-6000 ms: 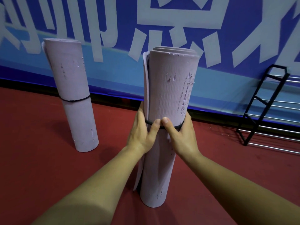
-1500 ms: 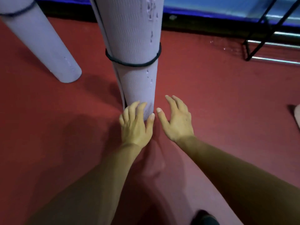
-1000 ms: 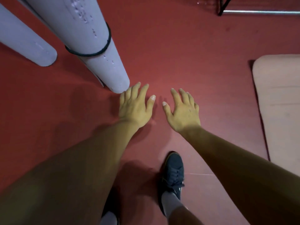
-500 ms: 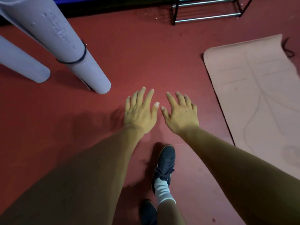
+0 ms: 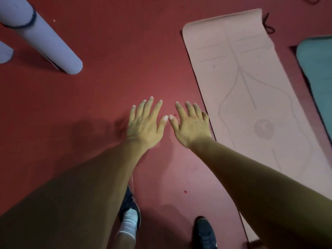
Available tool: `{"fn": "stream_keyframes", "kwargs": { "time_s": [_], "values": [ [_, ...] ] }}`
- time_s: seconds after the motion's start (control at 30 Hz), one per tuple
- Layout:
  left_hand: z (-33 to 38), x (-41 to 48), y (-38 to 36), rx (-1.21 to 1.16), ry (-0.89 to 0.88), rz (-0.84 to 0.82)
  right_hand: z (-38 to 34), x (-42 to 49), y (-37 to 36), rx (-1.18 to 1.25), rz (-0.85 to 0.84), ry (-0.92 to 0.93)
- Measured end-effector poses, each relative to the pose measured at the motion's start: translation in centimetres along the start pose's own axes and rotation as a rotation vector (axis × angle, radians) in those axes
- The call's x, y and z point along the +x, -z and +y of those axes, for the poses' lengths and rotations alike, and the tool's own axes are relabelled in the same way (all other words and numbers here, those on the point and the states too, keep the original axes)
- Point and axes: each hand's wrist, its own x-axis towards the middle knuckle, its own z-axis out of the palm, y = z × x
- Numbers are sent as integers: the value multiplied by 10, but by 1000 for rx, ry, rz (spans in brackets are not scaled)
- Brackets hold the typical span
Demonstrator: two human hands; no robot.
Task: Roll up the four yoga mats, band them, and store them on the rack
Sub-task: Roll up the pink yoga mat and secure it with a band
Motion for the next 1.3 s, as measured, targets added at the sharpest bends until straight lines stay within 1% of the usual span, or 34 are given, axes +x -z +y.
{"fn": "stream_keyframes", "kwargs": {
  "time_s": [0.07,0.2,0.37,0.5,0.67,0.73,0.83,0.93,1.03,1.17,1.3],
  "values": [
    [35,-22,-20,-32,48,2,37,-24,-6,-16,-28,7],
    [102,-64,-57,-92,126,0,108,-73,-16,-42,-28,2],
    [168,-110,-88,-68,86,-10,175,-138,-27,-52,-46,-22],
    [213,-148,-96,-42,32,-10,213,-190,-28,-74,-20,-14],
    [262,-204,-102,-20,-5,21,247,-254,-24,-102,17,-3],
    [277,-234,-102,14,-20,53,258,-286,-20,-125,45,23],
    [305,-286,-98,62,-61,89,274,-341,-12,-144,44,48],
    [339,-338,-98,69,-50,81,293,-397,-5,-143,45,67],
    [381,-372,-105,54,-46,77,323,-443,-1,-134,52,68],
    [438,-388,-134,1,-22,76,378,-478,-7,-149,29,49],
    [501,-395,-187,24,-47,37,446,-493,-25,-142,23,52]
  ]
}}
